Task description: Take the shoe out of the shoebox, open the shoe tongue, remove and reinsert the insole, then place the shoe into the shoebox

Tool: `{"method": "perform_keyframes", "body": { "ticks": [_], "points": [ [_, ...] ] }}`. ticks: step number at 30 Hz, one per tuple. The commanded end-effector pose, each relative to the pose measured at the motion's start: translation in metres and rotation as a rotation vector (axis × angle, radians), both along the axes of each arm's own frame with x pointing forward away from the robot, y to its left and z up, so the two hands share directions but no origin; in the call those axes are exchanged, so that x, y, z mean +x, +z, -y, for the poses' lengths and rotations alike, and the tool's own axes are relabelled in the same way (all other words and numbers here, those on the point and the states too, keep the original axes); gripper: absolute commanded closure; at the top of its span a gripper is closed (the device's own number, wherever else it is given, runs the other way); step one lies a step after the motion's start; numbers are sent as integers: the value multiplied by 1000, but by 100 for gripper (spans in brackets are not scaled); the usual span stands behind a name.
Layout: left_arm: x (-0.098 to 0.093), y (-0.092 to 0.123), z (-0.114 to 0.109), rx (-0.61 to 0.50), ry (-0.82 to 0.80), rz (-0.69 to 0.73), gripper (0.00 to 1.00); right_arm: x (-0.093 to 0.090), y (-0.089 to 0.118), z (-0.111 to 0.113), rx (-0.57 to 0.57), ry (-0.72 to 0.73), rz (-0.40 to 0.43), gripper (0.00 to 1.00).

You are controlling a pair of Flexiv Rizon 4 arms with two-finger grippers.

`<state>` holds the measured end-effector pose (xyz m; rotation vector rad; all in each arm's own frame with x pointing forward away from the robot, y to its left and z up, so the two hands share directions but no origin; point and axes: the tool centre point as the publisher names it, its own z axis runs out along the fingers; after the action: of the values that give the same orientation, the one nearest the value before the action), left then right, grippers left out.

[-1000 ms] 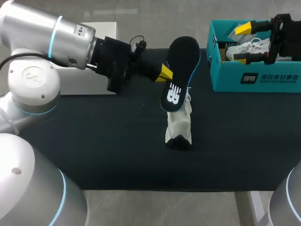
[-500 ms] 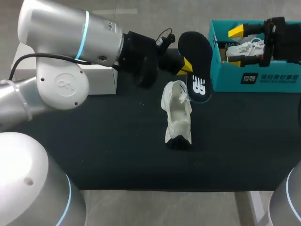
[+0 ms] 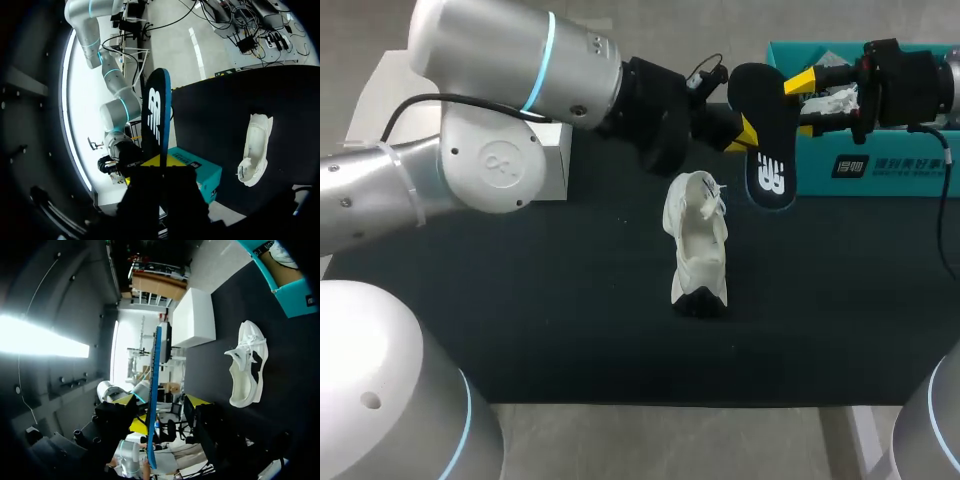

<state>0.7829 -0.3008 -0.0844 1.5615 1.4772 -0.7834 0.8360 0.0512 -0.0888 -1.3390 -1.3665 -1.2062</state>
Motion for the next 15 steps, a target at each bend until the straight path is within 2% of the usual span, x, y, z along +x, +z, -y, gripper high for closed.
{"method": "perform_keyframes", "body": {
  "ticks": [1,4,5,6,12,13,14,15],
  "points": [
    [6,-5,22,0,10,5,100,5,-1,-1,0,10,0,55],
    [5,-2,21,-4,4,10,100,3,-2,1,4,0,-1,83],
    [5,-2,20,-4,3,11,100,3,-2,2,10,-4,-3,95],
    [5,-3,20,-5,1,12,100,3,-3,2,15,-5,-4,100],
    [5,-5,20,-11,12,4,100,2,-2,4,17,-9,-1,100],
    [5,-5,19,-12,12,2,84,2,-2,4,17,-10,0,100],
    [5,-4,18,-12,13,1,60,1,-3,5,19,-10,1,100],
    [7,-4,15,-9,14,2,9,1,-5,5,23,-9,0,100]
  ]
}}
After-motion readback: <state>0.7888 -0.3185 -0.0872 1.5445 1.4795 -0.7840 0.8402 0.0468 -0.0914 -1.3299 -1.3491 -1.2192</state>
